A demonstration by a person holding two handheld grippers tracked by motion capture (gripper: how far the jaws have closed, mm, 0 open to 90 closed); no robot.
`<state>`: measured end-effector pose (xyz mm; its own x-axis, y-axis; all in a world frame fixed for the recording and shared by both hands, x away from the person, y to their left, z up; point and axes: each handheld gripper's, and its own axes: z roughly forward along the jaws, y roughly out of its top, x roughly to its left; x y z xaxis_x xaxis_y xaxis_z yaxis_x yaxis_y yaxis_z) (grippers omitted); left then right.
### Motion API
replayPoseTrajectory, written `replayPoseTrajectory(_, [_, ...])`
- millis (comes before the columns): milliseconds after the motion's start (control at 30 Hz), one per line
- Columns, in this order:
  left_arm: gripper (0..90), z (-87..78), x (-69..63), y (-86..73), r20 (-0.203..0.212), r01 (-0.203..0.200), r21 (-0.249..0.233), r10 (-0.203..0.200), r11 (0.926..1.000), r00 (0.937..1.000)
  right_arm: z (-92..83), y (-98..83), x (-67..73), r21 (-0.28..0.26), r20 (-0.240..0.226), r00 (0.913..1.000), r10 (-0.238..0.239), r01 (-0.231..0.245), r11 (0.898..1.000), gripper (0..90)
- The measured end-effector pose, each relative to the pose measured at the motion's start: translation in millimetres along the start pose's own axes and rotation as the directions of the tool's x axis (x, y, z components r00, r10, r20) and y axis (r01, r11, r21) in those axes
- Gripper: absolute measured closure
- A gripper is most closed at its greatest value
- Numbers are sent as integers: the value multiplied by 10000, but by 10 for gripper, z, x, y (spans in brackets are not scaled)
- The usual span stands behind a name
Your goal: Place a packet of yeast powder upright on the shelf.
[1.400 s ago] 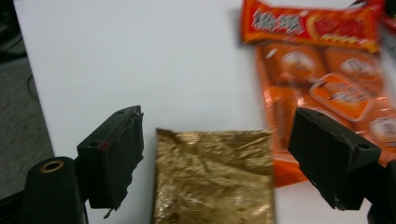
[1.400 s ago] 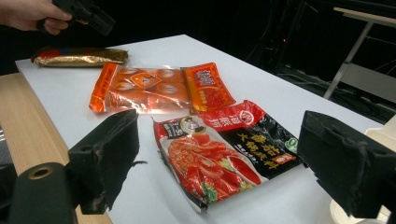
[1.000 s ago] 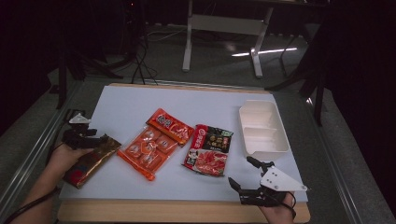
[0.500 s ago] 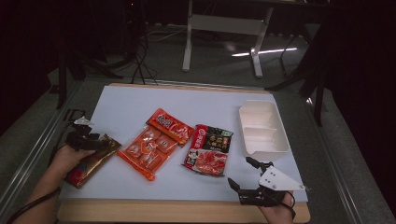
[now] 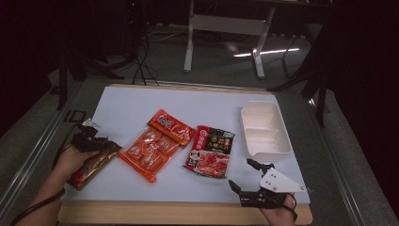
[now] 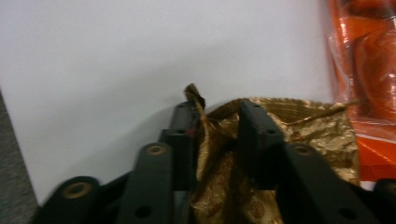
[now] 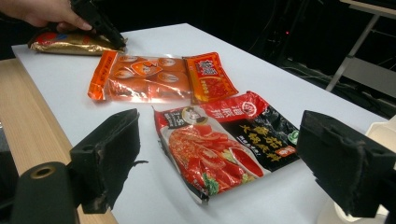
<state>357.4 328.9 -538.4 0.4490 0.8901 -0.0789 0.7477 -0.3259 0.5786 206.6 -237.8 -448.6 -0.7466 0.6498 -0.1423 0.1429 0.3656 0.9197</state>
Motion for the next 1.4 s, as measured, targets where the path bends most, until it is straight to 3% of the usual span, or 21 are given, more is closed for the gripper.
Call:
replayPoseTrajectory(67, [783, 4, -21, 16, -332, -46, 86, 49, 10000, 9994, -1, 2, 1, -13, -4, 10000, -15, 15, 10000, 134])
replayPoseTrajectory(233, [880, -19, -23, 14, -374, 176, -34, -177, 9998, 9991, 0, -1, -3, 12, -18, 10000, 3, -3, 10000, 134])
replayPoseTrajectory(300, [891, -50, -4, 2, -292, 406, -147, -410, 9991, 9987, -3, 0, -1, 2, -8, 10000, 17, -17, 10000, 134])
replayPoseTrajectory(533, [897, -221, -9, -10, -527, 429, -405, -450, 9983, 9976, -18, 10, -7, -115, 9, 9999, 150, -150, 9998, 135])
replayPoseTrajectory(767, [899, -438, -45, -14, -436, 565, -887, -606, 9945, 9972, -18, 8, -11, -85, 34, 9999, 159, -159, 9998, 135])
replayPoseTrajectory(800, [899, -554, -86, -9, -271, 642, -1306, -683, 9893, 9973, -13, 9, -6, -48, 15, 10000, 97, -97, 9999, 135])
replayPoseTrajectory(1033, [899, -800, -222, 40, 29, 526, -2093, -532, 9764, 9986, -22, 16, -13, -91, 13, 9999, 172, -172, 9998, 136])
replayPoseTrajectory(1167, [899, -964, -408, 138, 280, 158, -2753, -84, 9612, 9996, -20, 19, -12, -138, -28, 9999, 160, -161, 9998, 142])
replayPoseTrajectory(1233, [899, -987, -455, 164, 239, 51, -2868, 19, 9580, 9997, -23, 25, -7, -167, 38, 9999, 115, -114, 9998, 142])
replayPoseTrajectory(1333, [899, -1047, -630, 282, 477, -209, -3387, 393, 9406, 9981, -28, 31, -5, -152, 132, 9999, 72, -70, 9999, 142])
replayPoseTrajectory(1367, [899, -1047, -630, 282, 477, -209, -3387, 393, 9406, 9981, -28, 31, -5, -152, 132, 9999, 72, -70, 9999, 142])
replayPoseTrajectory(1400, [899, -1057, -667, 313, 719, -208, -3509, 491, 9362, 9962, -40, 38, -6, -160, 172, 9998, 24, -21, 9999, 142])
